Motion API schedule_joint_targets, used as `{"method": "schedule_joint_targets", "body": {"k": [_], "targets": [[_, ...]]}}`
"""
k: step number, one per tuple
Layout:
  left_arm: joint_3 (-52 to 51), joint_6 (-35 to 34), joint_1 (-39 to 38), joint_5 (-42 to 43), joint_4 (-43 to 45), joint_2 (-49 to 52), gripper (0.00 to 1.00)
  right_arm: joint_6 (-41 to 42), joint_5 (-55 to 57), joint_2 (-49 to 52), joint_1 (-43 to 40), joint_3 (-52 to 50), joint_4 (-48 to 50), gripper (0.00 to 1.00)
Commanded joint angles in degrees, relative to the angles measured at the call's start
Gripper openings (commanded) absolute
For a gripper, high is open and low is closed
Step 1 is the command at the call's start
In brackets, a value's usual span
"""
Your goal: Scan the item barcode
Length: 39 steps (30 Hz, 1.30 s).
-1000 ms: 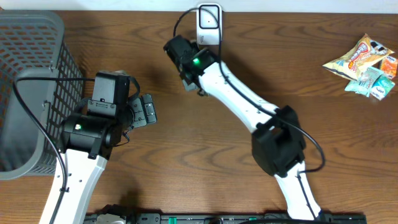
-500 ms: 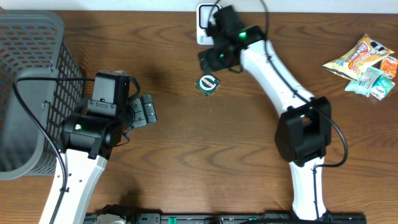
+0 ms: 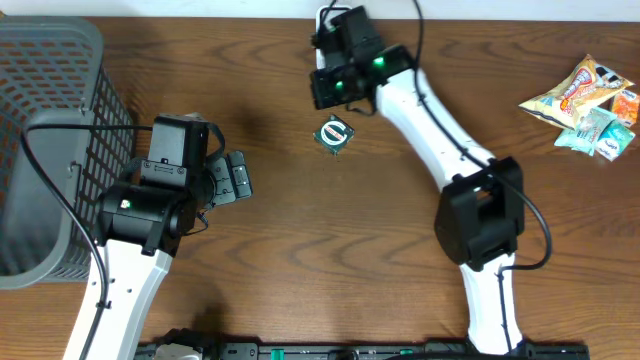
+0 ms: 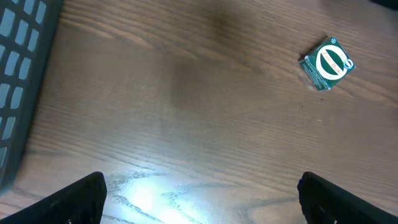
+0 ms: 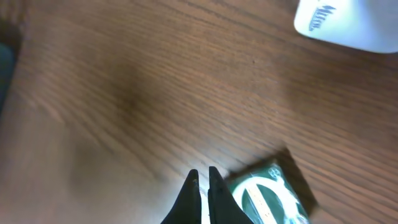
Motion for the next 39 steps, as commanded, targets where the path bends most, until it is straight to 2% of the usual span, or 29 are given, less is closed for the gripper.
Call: {"method": "schedule_joint_targets", "body": {"k": [1, 8, 13, 18, 24, 31, 39], "targets": [[0.52, -0.52, 0.09, 0.09, 0.02, 0.11, 0.98, 6.1, 8.31, 4.7, 1.9, -1.09, 0.9, 0.01], [0.5, -0.52, 0.09, 0.09, 0.02, 0.11, 0.98, 6.43, 8.48, 9.66, 4.04, -1.09, 1.36, 0.01], [0.52, -0.52, 0.09, 0.09, 0.02, 0.11, 0.98, 6.45, 14.64, 9.99, 4.44, -1.09, -1.36, 0.01], [0.5, -0.52, 0.09, 0.09, 0.02, 0.11, 0.98, 6.45, 21.03, 9.97, 4.02, -1.09, -6.8, 0.01], [0.5, -0.52, 0.09, 0.09, 0.02, 0.11, 0.98, 6.45, 21.86, 9.29, 3.06, -0.98, -17.51, 0.01], [0.5, -0.52, 0.09, 0.09, 0.02, 0.11, 0.98, 6.47, 32.76, 7.98, 2.78, -0.98, -27.36, 0.01], [0.5, -0.52, 0.09, 0.09, 0.02, 0.11, 0.98, 6.45, 34.34, 1.22, 2.82, -0.98, -28.24, 0.01]]}}
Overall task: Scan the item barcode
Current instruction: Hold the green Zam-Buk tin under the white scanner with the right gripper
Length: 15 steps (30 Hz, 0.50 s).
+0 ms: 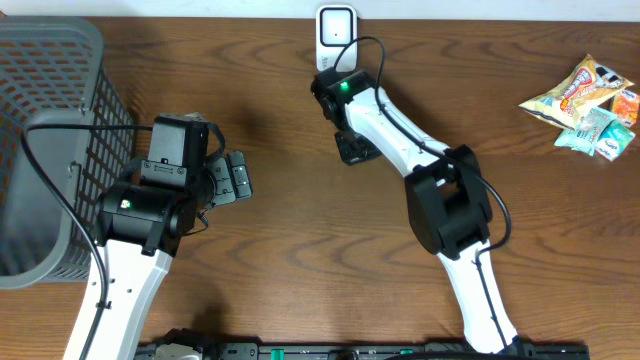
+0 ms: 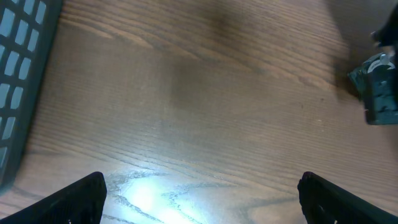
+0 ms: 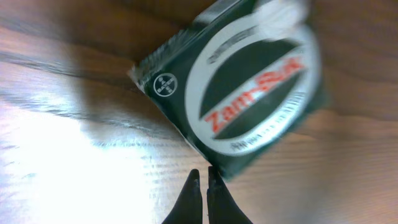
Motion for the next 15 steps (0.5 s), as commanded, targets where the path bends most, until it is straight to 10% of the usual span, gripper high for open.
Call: {"method": "schedule_joint_targets", "body": {"k": [1, 11, 15], "targets": [[0.52, -0.52, 0.09, 0.11, 0.02, 0.11, 0.98, 0.79, 2.91, -7.98, -0.24, 0.28, 1.38, 0.01], [0.5, -0.52, 0.09, 0.09, 0.02, 0.11, 0.98, -0.17, -0.96, -13.31, -2.64, 0.26, 10.05, 0.26], [0.52, -0.52, 0.09, 0.09, 0.02, 0.11, 0.98, -0.5, -13.16, -12.28, -4.15, 0.15, 13.99, 0.15]]}}
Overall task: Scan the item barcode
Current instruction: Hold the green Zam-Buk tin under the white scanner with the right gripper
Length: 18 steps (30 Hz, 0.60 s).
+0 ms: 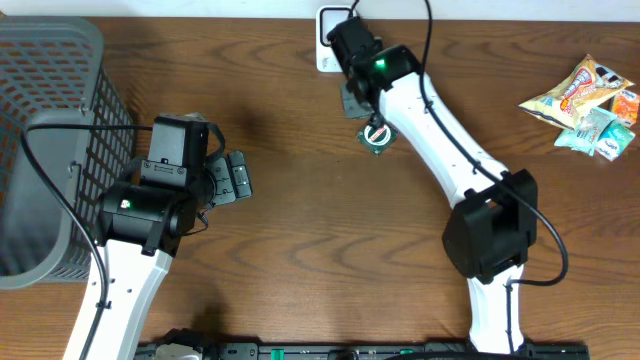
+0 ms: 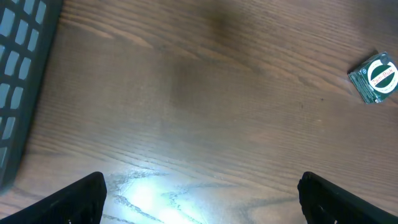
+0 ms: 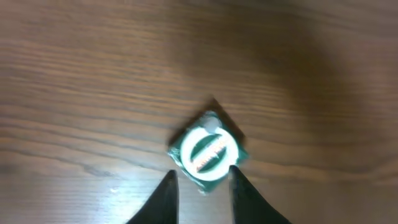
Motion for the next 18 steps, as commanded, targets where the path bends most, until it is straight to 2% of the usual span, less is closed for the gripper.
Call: {"method": "schedule_joint_targets", "body": {"k": [1, 7, 12, 18], "targets": [[0.5, -0.52, 0.09, 0.09, 0.0, 0.11, 0.98, -0.22, -12.37, 1.4, -1.38, 0.02, 3.21, 0.13], [0.5, -0.52, 0.09, 0.11, 0.0, 0.11, 0.98, -0.2, -12.72, 5.53, -1.27, -0.02, 10.49, 0.01], [0.5, -0.52, 0.09, 0.09, 0.0, 0.11, 0.98, -0.22, -11.78, 10.99, -1.49, -0.02, 11.13, 0.01], [0.52, -0.52, 0.09, 0.09, 0.0, 0.11, 0.98, -0.22, -8.02, 14.03, -1.7, -0.02, 5.77, 0.01]]}}
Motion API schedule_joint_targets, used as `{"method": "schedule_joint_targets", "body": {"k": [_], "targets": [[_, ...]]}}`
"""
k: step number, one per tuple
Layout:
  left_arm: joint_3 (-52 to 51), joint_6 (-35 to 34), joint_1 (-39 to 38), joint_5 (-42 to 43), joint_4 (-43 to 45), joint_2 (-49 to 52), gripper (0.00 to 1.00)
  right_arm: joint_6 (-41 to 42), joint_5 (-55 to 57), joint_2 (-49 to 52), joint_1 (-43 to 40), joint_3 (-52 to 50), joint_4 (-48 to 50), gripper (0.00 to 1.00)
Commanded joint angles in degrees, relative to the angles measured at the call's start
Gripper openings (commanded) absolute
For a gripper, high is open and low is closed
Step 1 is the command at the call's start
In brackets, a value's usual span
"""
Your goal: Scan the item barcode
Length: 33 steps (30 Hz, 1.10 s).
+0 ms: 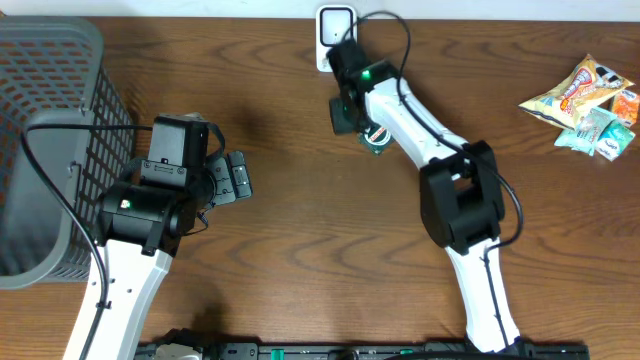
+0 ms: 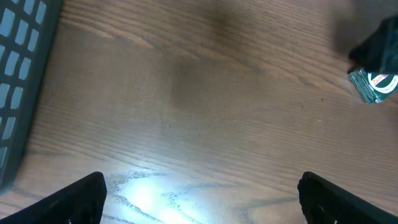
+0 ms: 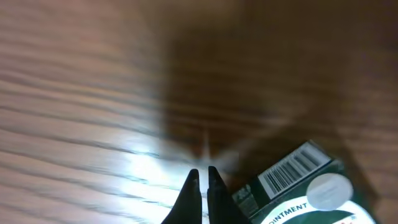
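A small dark green box (image 1: 377,137) with a white and red round label lies flat on the table, right of centre at the back. In the right wrist view the green box (image 3: 305,193) shows a barcode (image 3: 295,167) on its side. My right gripper (image 1: 343,114) is shut and empty, low over the wood just left of the box; in its own view the gripper (image 3: 203,172) points at bare table. A white scanner (image 1: 335,24) stands at the back edge. My left gripper (image 1: 238,178) is open and empty, far left of the box (image 2: 375,86).
A tall grey mesh basket (image 1: 50,130) fills the left side, right behind the left arm. Several snack packets (image 1: 590,105) lie at the far right. Brown wooden table (image 1: 300,260) all round.
My right gripper was open and higher, straight above the box. Now it is shut and low beside the box's left edge. The box lies where it was; the left arm has not moved.
The box first lay near the table's middle with my shut right gripper behind it. Then the shut gripper was down on the box. Then the box lay further right with the gripper open above it. Now the gripper is shut beside it.
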Motion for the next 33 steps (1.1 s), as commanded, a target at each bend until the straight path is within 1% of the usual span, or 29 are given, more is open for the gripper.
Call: {"method": "schedule_joint_targets", "body": {"k": [1, 7, 12, 15, 20, 23, 27, 28, 29, 30, 32, 33], "targets": [[0.5, -0.52, 0.09, 0.11, 0.02, 0.11, 0.98, 0.0, 2.93, 0.26, -0.24, 0.31, -1.92, 0.01], [0.52, -0.52, 0.09, 0.09, 0.02, 0.11, 0.98, -0.02, 4.02, 0.15, -0.26, 0.31, -11.45, 0.01], [0.5, -0.52, 0.09, 0.09, 0.02, 0.11, 0.98, 0.02, 9.31, 0.13, -0.31, 0.31, -21.14, 0.01], [0.5, -0.52, 0.09, 0.11, 0.02, 0.11, 0.98, 0.07, 10.38, 0.11, -0.33, 0.31, -24.39, 0.01], [0.5, -0.52, 0.09, 0.11, 0.02, 0.11, 0.98, 0.0, 10.34, -2.45, -0.59, 0.33, -23.82, 0.01], [0.52, -0.52, 0.09, 0.09, 0.02, 0.11, 0.98, -0.24, 10.16, -5.97, -0.61, 0.33, -22.38, 0.01], [0.5, -0.52, 0.09, 0.09, 0.02, 0.11, 0.98, -3.1, 10.14, -12.02, -0.83, 0.33, -19.28, 0.02], [0.5, -0.52, 0.09, 0.09, 0.02, 0.11, 0.98, -3.3, 10.16, -13.33, -1.16, 0.33, -18.51, 0.1], [0.5, -0.52, 0.09, 0.09, 0.02, 0.11, 0.98, -3.32, 10.14, -14.71, -1.88, 0.33, -17.68, 0.3], [0.5, -0.52, 0.09, 0.09, 0.02, 0.11, 0.98, -3.37, 10.14, -15.5, -2.58, 0.33, -17.09, 0.41], [0.5, -0.52, 0.09, 0.09, 0.02, 0.11, 0.98, -3.5, 10.08, -16.52, -4.31, 0.33, -16.17, 0.53], [0.5, -0.52, 0.09, 0.09, 0.02, 0.11, 0.98, -4.11, 9.44, -16.68, -5.35, 0.33, -15.76, 0.64]]}}
